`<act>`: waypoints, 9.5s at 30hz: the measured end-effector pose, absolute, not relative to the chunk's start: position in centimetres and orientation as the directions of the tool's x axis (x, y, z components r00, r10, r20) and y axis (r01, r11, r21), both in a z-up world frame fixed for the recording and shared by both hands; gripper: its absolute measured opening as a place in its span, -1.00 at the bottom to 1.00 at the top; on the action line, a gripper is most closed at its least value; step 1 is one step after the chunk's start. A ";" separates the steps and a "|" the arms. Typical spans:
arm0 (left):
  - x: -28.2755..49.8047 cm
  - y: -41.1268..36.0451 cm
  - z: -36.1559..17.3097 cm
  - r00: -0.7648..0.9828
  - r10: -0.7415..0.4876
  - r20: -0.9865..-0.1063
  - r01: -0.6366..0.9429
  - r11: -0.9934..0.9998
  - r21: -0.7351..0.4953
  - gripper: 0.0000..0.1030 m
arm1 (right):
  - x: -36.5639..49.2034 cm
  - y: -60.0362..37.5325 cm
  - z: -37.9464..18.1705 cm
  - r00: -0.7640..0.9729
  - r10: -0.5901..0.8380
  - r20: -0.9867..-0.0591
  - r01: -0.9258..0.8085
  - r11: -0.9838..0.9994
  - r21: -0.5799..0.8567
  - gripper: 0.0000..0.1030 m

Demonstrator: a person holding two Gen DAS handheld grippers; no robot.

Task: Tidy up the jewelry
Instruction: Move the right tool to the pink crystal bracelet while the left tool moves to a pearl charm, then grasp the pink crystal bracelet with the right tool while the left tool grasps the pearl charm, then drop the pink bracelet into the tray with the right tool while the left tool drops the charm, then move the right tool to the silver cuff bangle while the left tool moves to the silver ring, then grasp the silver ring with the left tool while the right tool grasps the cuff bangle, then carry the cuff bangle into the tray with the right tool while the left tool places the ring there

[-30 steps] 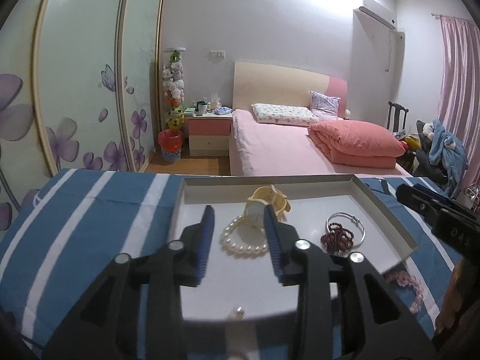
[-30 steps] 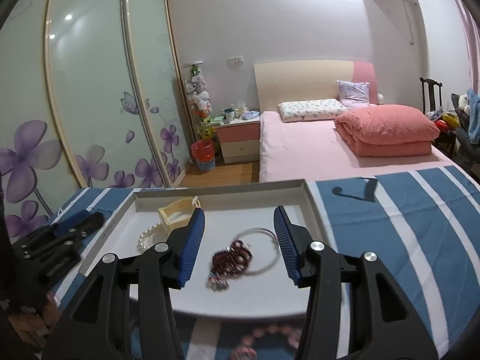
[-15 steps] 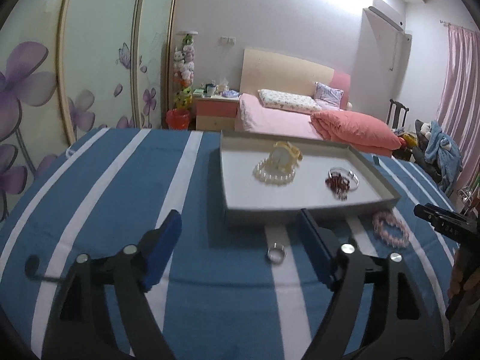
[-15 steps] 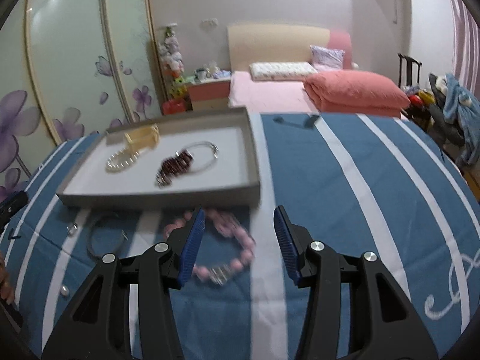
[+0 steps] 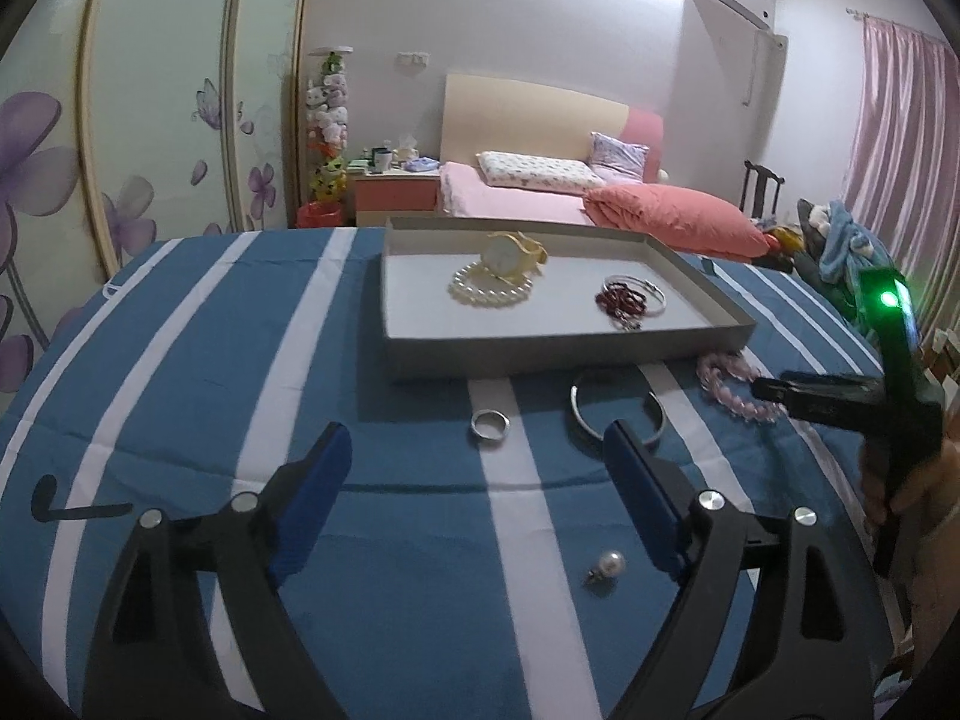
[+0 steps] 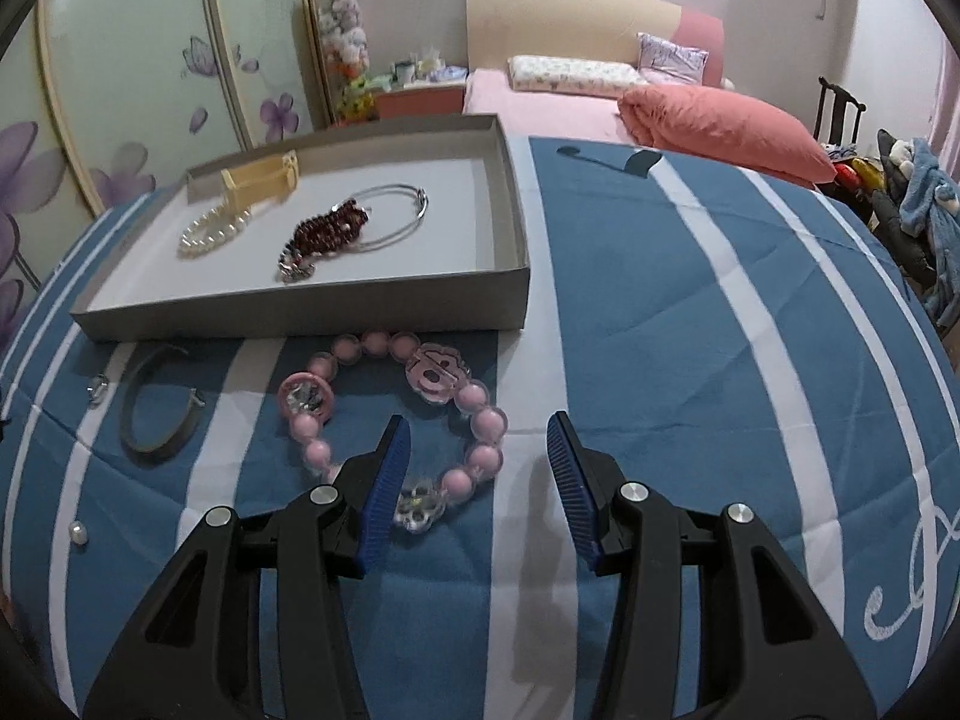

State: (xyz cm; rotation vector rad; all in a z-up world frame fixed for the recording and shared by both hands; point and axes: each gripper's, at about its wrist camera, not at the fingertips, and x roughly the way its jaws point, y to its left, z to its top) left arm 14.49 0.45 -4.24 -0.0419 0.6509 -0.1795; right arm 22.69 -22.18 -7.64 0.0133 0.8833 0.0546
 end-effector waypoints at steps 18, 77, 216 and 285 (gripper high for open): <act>13.3 -0.6 -5.3 0.743 -0.235 -0.627 0.229 0.969 -0.092 0.63 | 23.9 -20.8 -7.4 0.620 0.070 -0.781 -0.137 0.990 -0.020 -0.51; 14.7 -1.5 -3.8 0.760 -0.218 -0.612 0.193 0.975 -0.108 -0.70 | 15.5 -19.1 -0.7 0.796 0.359 -0.487 -0.272 0.932 0.241 -0.51; 18.9 9.7 -1.9 0.839 -0.010 -0.544 -0.029 0.998 -0.063 -0.10 | 21.7 -6.1 -7.6 0.619 0.045 -0.784 -0.029 0.999 0.035 0.28; 19.2 -2.0 -3.9 0.785 -0.109 -0.610 0.087 0.994 -0.066 -0.58 | 18.0 -18.8 -5.3 0.746 0.068 -0.662 -0.011 0.996 0.090 0.29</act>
